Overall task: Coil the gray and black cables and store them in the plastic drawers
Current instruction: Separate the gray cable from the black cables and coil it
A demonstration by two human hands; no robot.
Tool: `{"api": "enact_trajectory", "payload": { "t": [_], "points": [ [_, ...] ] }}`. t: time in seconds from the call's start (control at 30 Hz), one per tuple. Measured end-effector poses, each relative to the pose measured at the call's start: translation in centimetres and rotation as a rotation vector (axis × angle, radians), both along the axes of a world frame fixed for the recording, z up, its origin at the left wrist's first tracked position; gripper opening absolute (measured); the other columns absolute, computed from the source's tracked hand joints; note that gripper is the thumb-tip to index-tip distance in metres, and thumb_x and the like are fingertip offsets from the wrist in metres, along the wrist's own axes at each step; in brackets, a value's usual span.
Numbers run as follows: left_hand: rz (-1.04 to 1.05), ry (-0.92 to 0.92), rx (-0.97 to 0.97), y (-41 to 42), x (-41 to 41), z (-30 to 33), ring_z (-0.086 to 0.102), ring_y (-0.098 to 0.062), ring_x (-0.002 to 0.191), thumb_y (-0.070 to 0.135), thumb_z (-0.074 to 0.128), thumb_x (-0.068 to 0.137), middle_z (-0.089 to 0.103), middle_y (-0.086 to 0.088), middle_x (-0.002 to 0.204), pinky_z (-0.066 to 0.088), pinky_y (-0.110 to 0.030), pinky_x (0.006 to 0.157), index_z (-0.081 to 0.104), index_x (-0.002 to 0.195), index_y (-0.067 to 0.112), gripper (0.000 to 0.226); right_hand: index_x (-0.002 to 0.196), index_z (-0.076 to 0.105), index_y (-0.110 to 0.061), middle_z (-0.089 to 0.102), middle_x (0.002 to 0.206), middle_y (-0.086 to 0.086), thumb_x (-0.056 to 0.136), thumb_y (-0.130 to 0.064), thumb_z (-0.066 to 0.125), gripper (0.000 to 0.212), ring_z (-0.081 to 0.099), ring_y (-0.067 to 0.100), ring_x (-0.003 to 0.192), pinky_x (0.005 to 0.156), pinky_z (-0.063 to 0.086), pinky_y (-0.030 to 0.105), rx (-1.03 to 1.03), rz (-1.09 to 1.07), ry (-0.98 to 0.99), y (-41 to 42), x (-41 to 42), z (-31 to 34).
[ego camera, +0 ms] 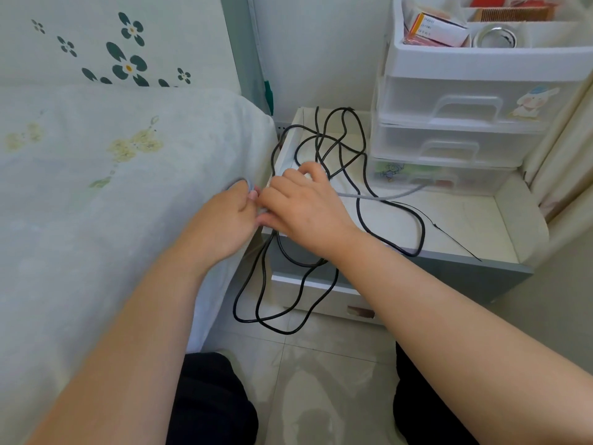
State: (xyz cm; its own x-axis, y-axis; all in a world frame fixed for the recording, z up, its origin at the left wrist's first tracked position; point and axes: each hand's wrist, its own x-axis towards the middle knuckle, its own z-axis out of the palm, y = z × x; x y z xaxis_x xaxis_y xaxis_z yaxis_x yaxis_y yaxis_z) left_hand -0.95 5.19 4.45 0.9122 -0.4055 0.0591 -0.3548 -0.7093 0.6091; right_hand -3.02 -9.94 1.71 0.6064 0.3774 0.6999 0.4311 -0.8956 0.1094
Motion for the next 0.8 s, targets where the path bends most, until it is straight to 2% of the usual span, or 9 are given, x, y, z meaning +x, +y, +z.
{"api": "enact_trajectory", "payload": {
  "t": [0.1, 0.2, 0.27, 0.37, 0.43, 0.53, 0.67, 0.73, 0.8],
  "points": [
    [-0.024, 0.132, -0.218, 0.6, -0.7, 0.8, 0.039, -0.01, 0.044, 0.032, 0.03, 0.104, 0.04, 0.006, 0.051, 0.045, -0.033, 0.054, 0.049, 0.073, 0.017, 0.039, 0.073, 0.06, -0.015, 0.053, 0.068, 0.002, 0.085, -0.059, 0.05, 0.047, 0.051, 0.024, 0.067, 0.075, 0.034, 0.036, 0.06, -0.019, -0.002, -0.7, 0.3, 1.4],
    [-0.062, 0.316, -0.437, 1.5, -1.1, 1.9, 0.023, -0.012, 0.037, 0.037, 0.03, 0.104, 0.028, 0.003, 0.047, 0.033, -0.026, 0.045, 0.045, 0.07, 0.012, 0.045, 0.079, 0.063, -0.011, 0.053, 0.077, 0.007, 0.089, -0.05, 0.05, 0.042, 0.05, 0.027, 0.074, 0.072, 0.032, 0.035, 0.14, 0.012, 0.046, -1.8, 0.5, 2.6],
    [-0.115, 0.404, -0.574, 2.2, -1.3, 2.5, 0.017, -0.011, 0.034, 0.038, 0.031, 0.102, 0.025, 0.003, 0.044, 0.03, -0.023, 0.041, 0.041, 0.067, 0.012, 0.045, 0.082, 0.062, -0.008, 0.054, 0.081, 0.009, 0.091, -0.044, 0.05, 0.039, 0.05, 0.026, 0.073, 0.063, 0.037, 0.034, 0.174, 0.034, 0.099, -2.1, 0.2, 3.7],
    [-0.141, 0.49, -0.732, 2.8, -1.2, 2.9, 0.015, -0.009, 0.03, 0.044, 0.036, 0.095, 0.023, 0.004, 0.041, 0.027, -0.02, 0.037, 0.04, 0.063, 0.014, 0.044, 0.083, 0.06, -0.009, 0.055, 0.075, 0.004, 0.09, -0.053, 0.039, 0.048, 0.048, 0.022, 0.059, 0.047, 0.032, 0.028, 0.197, 0.009, 0.201, -1.7, -1.0, 5.8],
    [-0.145, 0.538, -0.808, 3.1, -0.9, 3.0, 0.015, -0.007, 0.028, 0.045, 0.039, 0.092, 0.023, 0.006, 0.04, 0.026, -0.019, 0.036, 0.041, 0.061, 0.015, 0.043, 0.085, 0.05, -0.013, 0.047, 0.063, -0.003, 0.091, -0.06, 0.03, 0.051, 0.046, 0.022, 0.057, 0.046, 0.027, 0.029, 0.135, -0.086, 0.305, -0.8, -2.1, 7.0],
    [-0.166, 0.599, -0.866, 3.1, -0.7, 3.0, 0.016, -0.006, 0.027, 0.043, 0.036, 0.096, 0.022, 0.007, 0.039, 0.025, -0.019, 0.036, 0.042, 0.058, 0.016, 0.047, 0.09, 0.036, -0.019, 0.04, 0.058, -0.005, 0.097, -0.055, 0.02, 0.04, 0.043, 0.021, 0.052, 0.045, 0.024, 0.03, 0.059, -0.218, 0.45, 0.2, -3.3, 7.2],
    [-0.239, 0.703, -0.93, 2.7, -0.9, 3.1, 0.017, -0.004, 0.025, 0.039, 0.029, 0.099, 0.023, 0.008, 0.037, 0.02, -0.019, 0.036, 0.045, 0.054, 0.016, 0.053, 0.074, 0.037, -0.019, 0.047, 0.066, -0.003, 0.099, -0.052, 0.017, 0.047, 0.043, 0.014, 0.058, 0.051, 0.03, 0.032, 0.398, -0.2, 0.778, 1.4, -4.3, 7.1],
    [-0.259, 0.731, -0.955, 2.6, -1.0, 3.2, 0.017, -0.003, 0.024, 0.041, 0.029, 0.099, 0.024, 0.008, 0.037, 0.016, -0.021, 0.037, 0.045, 0.054, 0.017, 0.054, 0.068, 0.037, -0.017, 0.044, 0.063, -0.003, 0.1, -0.05, 0.02, 0.05, 0.042, 0.015, 0.057, 0.056, 0.032, 0.031, 0.564, -0.128, 0.891, 1.6, -4.5, 7.3],
    [-0.267, 0.743, -0.969, 2.5, -1.2, 3.3, 0.017, -0.002, 0.024, 0.043, 0.028, 0.098, 0.025, 0.008, 0.036, 0.014, -0.021, 0.037, 0.046, 0.055, 0.017, 0.053, 0.069, 0.038, -0.013, 0.039, 0.058, -0.001, 0.101, -0.047, 0.023, 0.049, 0.035, 0.015, 0.051, 0.053, 0.03, 0.028, 0.693, -0.059, 0.979, 1.6, -4.7, 7.5]
  ]
}}
